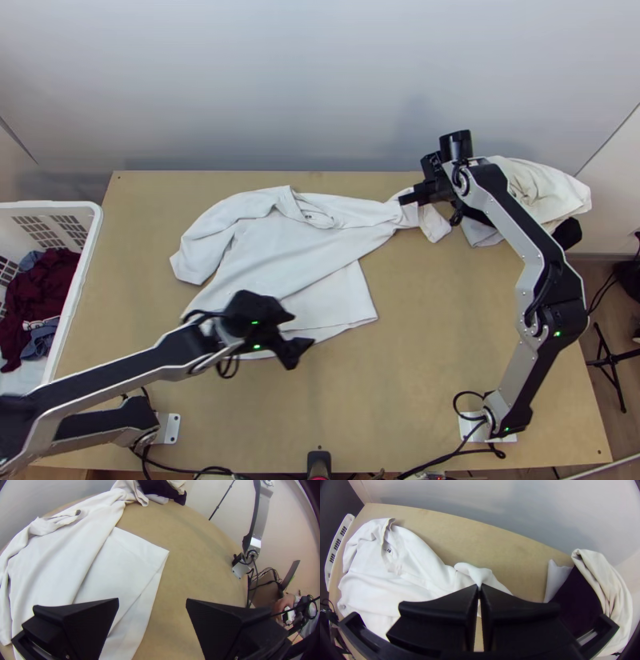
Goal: Fold the t-shirt
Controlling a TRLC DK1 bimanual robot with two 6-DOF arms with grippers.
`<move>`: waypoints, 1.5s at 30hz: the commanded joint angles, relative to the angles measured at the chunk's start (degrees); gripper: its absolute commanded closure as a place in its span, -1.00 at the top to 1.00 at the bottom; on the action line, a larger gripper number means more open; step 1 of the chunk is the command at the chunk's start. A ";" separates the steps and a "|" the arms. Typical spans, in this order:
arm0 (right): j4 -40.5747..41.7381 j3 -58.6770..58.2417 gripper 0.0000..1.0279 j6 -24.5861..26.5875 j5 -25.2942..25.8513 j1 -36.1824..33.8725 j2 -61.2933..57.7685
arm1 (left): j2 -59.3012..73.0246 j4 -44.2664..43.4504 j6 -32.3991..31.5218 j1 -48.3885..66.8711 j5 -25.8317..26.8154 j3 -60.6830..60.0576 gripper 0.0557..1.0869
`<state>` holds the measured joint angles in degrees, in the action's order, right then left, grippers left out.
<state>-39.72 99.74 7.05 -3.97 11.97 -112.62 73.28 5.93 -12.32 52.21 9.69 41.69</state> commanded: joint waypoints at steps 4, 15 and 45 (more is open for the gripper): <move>0.00 0.63 -0.92 -1.07 0.10 -0.19 0.38 | 14.35 -6.55 1.95 3.96 -4.42 8.05 0.90; -2.02 2.12 -0.92 -1.42 0.19 -0.54 0.91 | 24.28 1.54 -0.69 4.22 -4.42 19.48 0.90; -3.25 1.15 -0.92 -3.18 1.15 -0.10 2.67 | 36.32 11.12 3.00 5.10 -9.61 31.96 0.89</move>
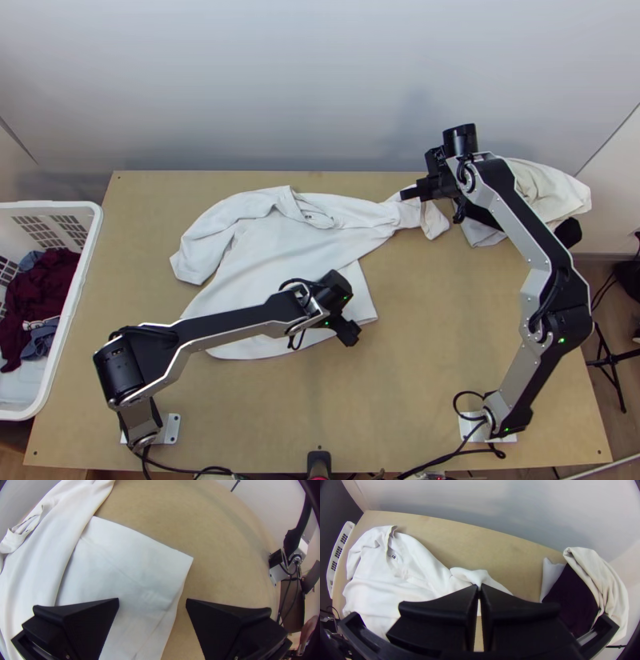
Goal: Fold the t-shirt
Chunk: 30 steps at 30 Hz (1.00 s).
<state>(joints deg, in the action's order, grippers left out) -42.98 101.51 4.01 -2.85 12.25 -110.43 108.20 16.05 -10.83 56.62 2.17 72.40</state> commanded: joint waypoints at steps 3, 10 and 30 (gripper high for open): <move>0.00 -0.62 -0.92 -0.14 0.04 -0.39 0.48 | 1.40 1.00 2.04 0.95 -3.32 1.08 0.89; 0.00 -0.62 -0.92 -0.14 0.04 -0.39 0.31 | 1.84 -0.41 2.92 1.48 -3.76 0.72 -0.25; 0.00 -1.32 -0.92 -0.14 0.04 -0.74 -0.13 | 1.13 1.88 4.85 2.00 -4.72 2.04 -0.32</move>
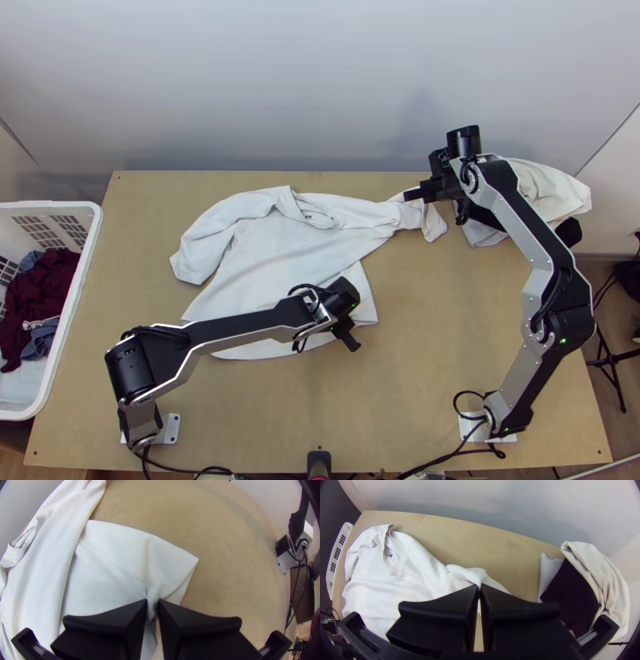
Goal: Fold the t-shirt
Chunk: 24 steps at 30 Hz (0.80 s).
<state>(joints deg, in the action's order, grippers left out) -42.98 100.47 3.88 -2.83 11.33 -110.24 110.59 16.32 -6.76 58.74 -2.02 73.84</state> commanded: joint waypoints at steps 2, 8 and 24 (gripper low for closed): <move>0.00 -0.27 -0.92 -0.01 0.02 0.18 -0.42 | -1.60 3.46 0.52 -0.21 -0.53 0.78 0.04; 0.00 -0.27 -0.92 -0.01 0.02 -0.17 -0.59 | -2.48 3.63 0.52 -0.38 -0.88 0.16 -0.74; 0.00 -0.45 -0.92 0.16 0.02 -1.31 0.64 | -5.03 -0.32 0.00 -1.61 -2.02 -0.10 -0.92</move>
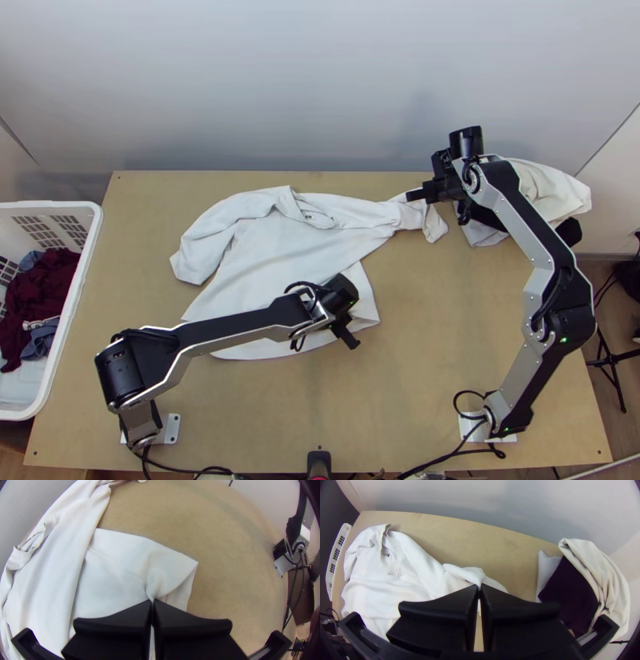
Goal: Fold the t-shirt
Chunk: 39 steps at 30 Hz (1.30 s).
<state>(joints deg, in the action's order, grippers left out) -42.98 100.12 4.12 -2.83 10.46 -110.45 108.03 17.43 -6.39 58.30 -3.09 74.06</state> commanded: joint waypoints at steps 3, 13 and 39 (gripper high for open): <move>0.00 0.78 -0.92 -0.34 0.02 -0.61 3.05 | -9.15 -2.31 -0.20 -5.66 -1.13 -1.20 -0.92; -3.69 17.13 -0.92 -7.28 1.69 0.26 13.16 | -40.62 -1.52 2.88 -31.58 -0.51 1.35 -0.92; -1.40 33.83 -0.94 -25.13 3.71 2.81 39.53 | -67.51 -21.91 2.70 -53.82 -6.31 12.25 -0.92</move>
<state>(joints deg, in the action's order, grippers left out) -45.12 132.88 -19.25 1.54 13.43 -78.37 47.94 1.17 -4.23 5.56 -9.26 91.22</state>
